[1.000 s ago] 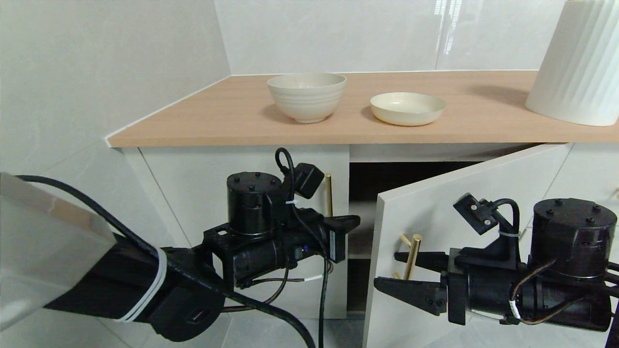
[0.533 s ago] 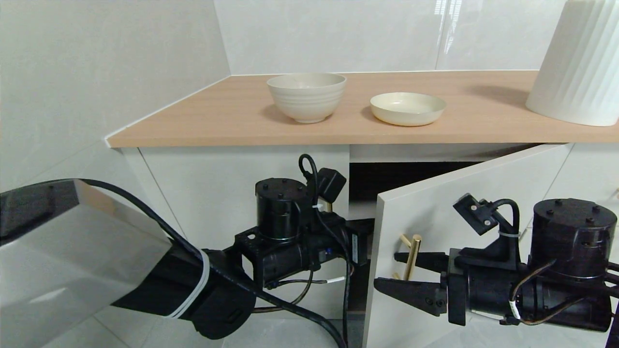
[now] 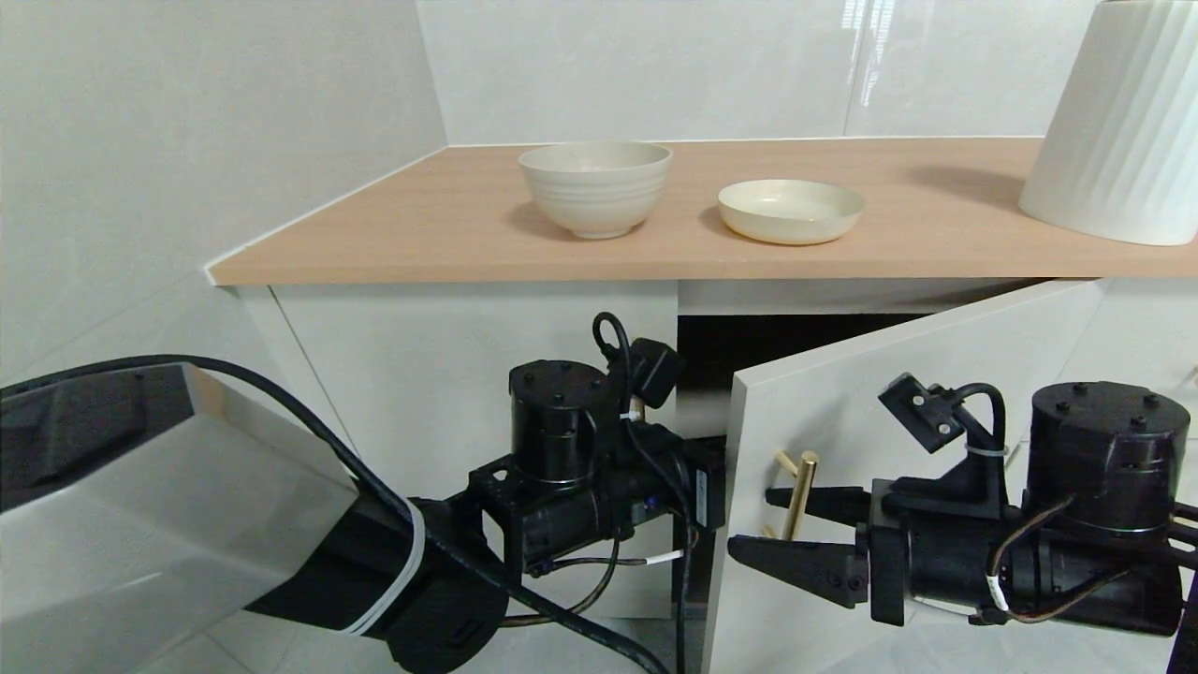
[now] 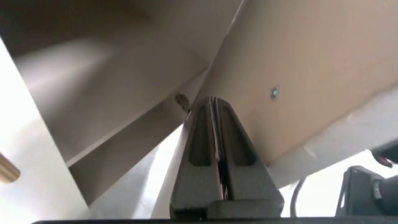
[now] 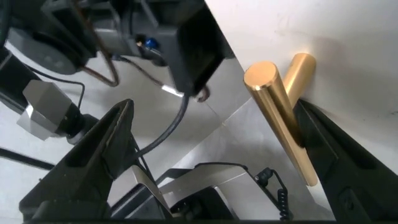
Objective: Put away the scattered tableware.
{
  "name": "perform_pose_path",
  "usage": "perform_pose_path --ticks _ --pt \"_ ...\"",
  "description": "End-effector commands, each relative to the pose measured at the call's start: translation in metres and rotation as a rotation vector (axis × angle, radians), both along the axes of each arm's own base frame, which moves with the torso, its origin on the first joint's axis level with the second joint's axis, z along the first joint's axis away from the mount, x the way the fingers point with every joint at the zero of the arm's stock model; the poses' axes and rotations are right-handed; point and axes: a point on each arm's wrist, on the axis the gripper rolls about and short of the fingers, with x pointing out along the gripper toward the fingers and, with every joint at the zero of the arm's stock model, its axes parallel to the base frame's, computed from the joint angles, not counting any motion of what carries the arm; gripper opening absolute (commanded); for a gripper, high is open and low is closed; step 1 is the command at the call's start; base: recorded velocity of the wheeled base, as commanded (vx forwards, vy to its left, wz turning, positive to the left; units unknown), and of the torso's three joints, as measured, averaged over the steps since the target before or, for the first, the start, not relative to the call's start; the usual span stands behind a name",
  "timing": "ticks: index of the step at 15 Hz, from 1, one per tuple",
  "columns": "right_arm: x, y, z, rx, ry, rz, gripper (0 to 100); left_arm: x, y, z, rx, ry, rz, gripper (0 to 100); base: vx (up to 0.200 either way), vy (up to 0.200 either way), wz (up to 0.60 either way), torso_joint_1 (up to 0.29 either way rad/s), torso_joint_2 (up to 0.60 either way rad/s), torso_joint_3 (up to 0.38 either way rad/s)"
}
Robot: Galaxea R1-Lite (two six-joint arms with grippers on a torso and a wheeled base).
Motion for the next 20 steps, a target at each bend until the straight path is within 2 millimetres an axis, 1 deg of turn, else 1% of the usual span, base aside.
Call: perform_pose_path --ticks 1,2,6,7,9,10,12,14,15,16,18,19,20 --pt "0.007 -0.008 0.001 -0.013 -0.036 -0.044 100 -0.011 -0.003 0.006 -0.006 -0.008 -0.028 0 0.0 0.0 0.0 0.0 0.0 0.0" --pt "0.009 -0.011 0.0 -0.018 -0.041 -0.055 100 -0.014 -0.005 0.006 -0.004 -0.012 -0.038 0 0.0 0.0 0.0 0.0 0.0 0.0" --pt "0.02 -0.023 0.005 -0.012 -0.064 -0.12 100 -0.014 -0.004 0.006 0.003 -0.02 -0.04 0 0.0 0.0 0.0 0.0 0.0 0.0" --pt "0.023 -0.03 0.012 0.0 -0.089 -0.151 100 -0.014 -0.004 0.007 0.002 -0.021 -0.04 0 0.0 0.0 0.0 0.0 0.0 0.0" --pt "0.014 -0.037 0.029 0.029 -0.15 -0.157 100 -0.015 -0.003 0.007 0.001 -0.021 -0.041 0 0.0 0.0 0.0 0.0 0.0 0.0" --pt "0.006 -0.04 0.034 0.035 -0.159 -0.156 100 -0.016 -0.003 0.007 0.002 -0.02 -0.044 0 0.0 0.0 0.0 0.0 0.0 0.0" --pt "-0.015 -0.051 0.029 -0.027 -0.093 -0.158 100 -0.017 -0.003 0.01 -0.003 -0.025 -0.044 0 0.0 0.0 0.0 0.0 0.0 0.0" --pt "-0.039 -0.064 0.031 -0.125 -0.064 -0.197 100 -0.018 -0.002 0.013 -0.009 -0.031 -0.044 0 0.0 0.0 0.0 0.0 0.0 0.0" --pt "-0.055 -0.07 0.032 -0.199 -0.072 -0.211 100 -0.018 -0.001 0.015 -0.013 -0.032 -0.046 0 0.0 0.0 0.0 0.0 0.0 0.0" --pt "-0.062 -0.073 0.032 -0.217 -0.078 -0.209 100 -0.019 -0.001 0.015 -0.013 -0.035 -0.046 0 0.0 0.0 0.0 0.0 0.0 0.0" --pt "-0.09 -0.087 0.032 -0.212 -0.09 -0.204 100 -0.019 0.0 0.014 -0.009 -0.029 -0.046 0 0.0 0.0 0.0 0.0 0.0 0.0" --pt "-0.097 -0.09 0.028 -0.209 -0.093 -0.203 100 -0.021 0.0 0.014 -0.008 -0.028 -0.049 0 0.0 0.0 0.0 0.0 0.0 0.0" --pt "-0.1 -0.092 0.026 -0.207 -0.091 -0.197 100 -0.021 0.0 0.014 -0.008 -0.028 -0.05 0 0.0 0.0 0.0 0.0 0.0 0.0"
